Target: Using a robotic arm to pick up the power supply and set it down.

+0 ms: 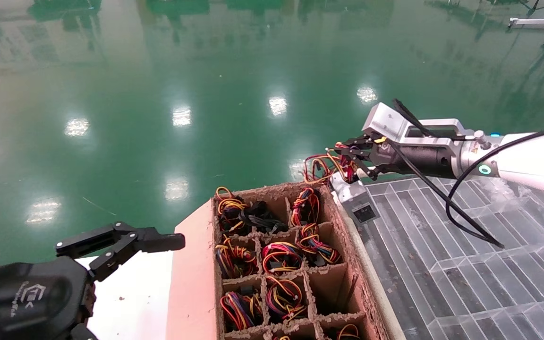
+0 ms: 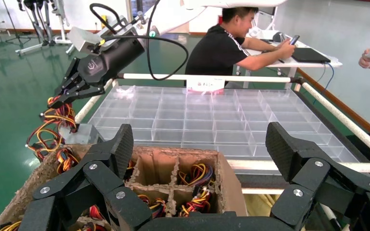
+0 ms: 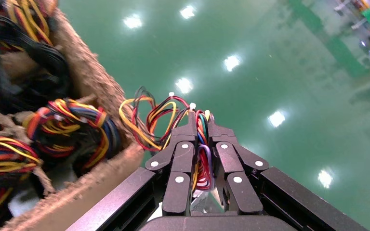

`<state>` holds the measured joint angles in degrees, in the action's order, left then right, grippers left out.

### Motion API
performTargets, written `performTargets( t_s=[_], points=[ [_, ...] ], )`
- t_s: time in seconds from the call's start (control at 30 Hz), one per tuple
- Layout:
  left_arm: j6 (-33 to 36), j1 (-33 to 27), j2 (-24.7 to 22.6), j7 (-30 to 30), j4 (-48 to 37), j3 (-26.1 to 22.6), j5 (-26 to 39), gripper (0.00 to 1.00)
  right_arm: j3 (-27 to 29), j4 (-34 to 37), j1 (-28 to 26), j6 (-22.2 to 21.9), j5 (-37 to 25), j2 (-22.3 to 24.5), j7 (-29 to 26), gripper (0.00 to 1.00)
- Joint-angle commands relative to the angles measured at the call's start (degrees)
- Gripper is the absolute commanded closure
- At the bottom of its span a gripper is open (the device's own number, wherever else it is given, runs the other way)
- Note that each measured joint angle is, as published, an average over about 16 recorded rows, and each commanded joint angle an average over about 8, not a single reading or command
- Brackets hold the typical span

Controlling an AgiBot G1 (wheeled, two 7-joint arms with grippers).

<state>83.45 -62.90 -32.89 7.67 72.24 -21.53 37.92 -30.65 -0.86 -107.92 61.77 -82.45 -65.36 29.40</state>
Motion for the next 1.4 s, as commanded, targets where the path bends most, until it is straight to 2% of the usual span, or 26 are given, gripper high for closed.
performTargets(
  t_s=[0.03, 0.57, 0.6, 0.8, 0.87, 1.4],
  points=[
    [0.0, 0.0, 0.0, 0.0, 0.0, 0.0, 0.0, 0.00, 0.3, 0.5, 0.4, -0.7, 0.4, -0.1, 0.2, 1.00],
    [0.0, 0.0, 0.0, 0.0, 0.0, 0.0, 0.0, 0.00, 2.8, 1.2, 4.8, -7.5, 4.1, 1.3, 1.9, 0.99],
    [0.0, 0.0, 0.0, 0.0, 0.0, 0.0, 0.0, 0.00, 2.9, 1.2, 5.1, -7.9, 4.2, 1.4, 2.1, 0.93],
    [0.0, 0.0, 0.0, 0.0, 0.0, 0.0, 0.0, 0.00, 3.5, 1.2, 6.5, -9.5, 5.1, 1.9, 2.9, 0.18],
    [0.0, 0.0, 0.0, 0.0, 0.0, 0.0, 0.0, 0.00, 3.5, 1.2, 6.7, -9.8, 5.2, 1.9, 3.0, 0.00],
    [0.0, 0.0, 0.0, 0.0, 0.0, 0.0, 0.0, 0.00, 3.4, 1.5, 6.3, -8.9, 5.0, 2.2, 2.4, 0.00]
  ],
)
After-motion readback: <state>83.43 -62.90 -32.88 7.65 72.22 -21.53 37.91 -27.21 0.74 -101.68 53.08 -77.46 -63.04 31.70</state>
